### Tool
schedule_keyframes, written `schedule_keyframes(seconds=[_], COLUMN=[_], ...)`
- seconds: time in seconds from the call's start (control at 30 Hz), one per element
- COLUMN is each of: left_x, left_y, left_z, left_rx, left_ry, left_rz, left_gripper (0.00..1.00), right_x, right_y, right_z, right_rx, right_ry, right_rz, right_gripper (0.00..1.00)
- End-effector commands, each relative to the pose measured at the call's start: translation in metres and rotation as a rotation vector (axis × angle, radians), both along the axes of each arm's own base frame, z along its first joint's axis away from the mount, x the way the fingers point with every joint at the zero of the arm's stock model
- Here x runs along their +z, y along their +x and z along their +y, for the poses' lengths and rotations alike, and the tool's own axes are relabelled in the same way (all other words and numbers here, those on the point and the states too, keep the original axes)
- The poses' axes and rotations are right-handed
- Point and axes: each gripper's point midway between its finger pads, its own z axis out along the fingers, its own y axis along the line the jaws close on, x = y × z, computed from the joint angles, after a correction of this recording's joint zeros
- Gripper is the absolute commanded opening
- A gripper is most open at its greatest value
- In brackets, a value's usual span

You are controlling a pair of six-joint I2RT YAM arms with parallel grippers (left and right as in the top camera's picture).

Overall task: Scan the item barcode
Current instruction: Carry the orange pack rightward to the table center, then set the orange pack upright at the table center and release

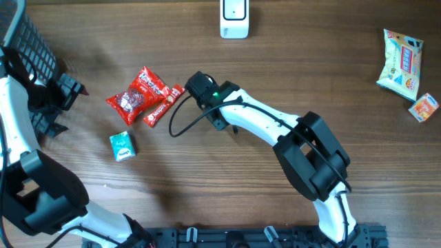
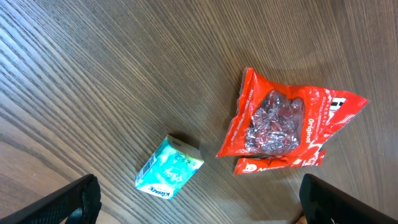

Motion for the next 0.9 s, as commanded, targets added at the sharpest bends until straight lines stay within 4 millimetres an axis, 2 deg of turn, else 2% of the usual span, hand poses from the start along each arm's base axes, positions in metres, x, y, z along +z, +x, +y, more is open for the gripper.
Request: schedule_keyframes(seconds=[0.0, 0.17, 0.3, 0.4, 0.47, 0.53, 0.6, 0.7, 0.77, 0.83, 0.87], left_x=[0.003, 0.003, 0.003, 0.003, 0.003, 0.003, 0.003, 0.003, 0.003, 0.003, 0.003], left_y=[-0.001, -0.001, -0.001, -0.001, -0.001, -0.001, -0.001, -0.001, -0.001, -0.001, -0.001], left_z=[0.006, 0.006, 0.006, 0.006, 0.006, 0.006, 0.006, 0.006, 0.006, 0.006, 0.006], left_rx=[0.041, 0.041, 0.041, 0.041, 0.041, 0.041, 0.041, 0.041, 0.041, 0.041, 0.041], left_ry=[0.000, 0.000, 0.001, 0.001, 0.000, 0.000, 0.000, 0.000, 0.000, 0.000, 0.000], left_rz=[-0.008, -0.007, -0.007, -0.007, -0.007, -0.007, -0.007, -0.007, -0.007, -0.007, -0.007], left_gripper=[1.00, 1.00, 1.00, 1.00, 1.00, 1.00, 1.00, 1.00, 1.00, 1.00, 1.00], right_x=[0.006, 0.043, 0.079, 0.093, 0.089, 0.078, 0.058, 0.033, 0.019, 0.014, 0.012], right_y=[-0.003, 0.010, 0.010, 0.008, 0.011, 0.015, 0.014, 0.008, 0.006, 0.008, 0.011], right_z=[0.008, 0.015, 0.033, 0.038, 0.029, 0.014, -0.004, -0.016, -0.020, -0.025, -0.029], right_rx=[-0.061, -0.106, -0.109, -0.096, -0.134, -0.182, -0.239, -0.295, -0.350, -0.400, -0.427], right_ry=[0.062, 0.166, 0.453, 0.658, 0.741, 0.742, 0.730, 0.761, 0.797, 0.830, 0.845], right_rz=[0.014, 0.027, 0.185, 0.326, 0.398, 0.421, 0.457, 0.534, 0.578, 0.596, 0.597], right_gripper=[0.04, 0.04, 0.04, 0.05, 0.06, 0.07, 0.09, 0.09, 0.05, 0.05, 0.08])
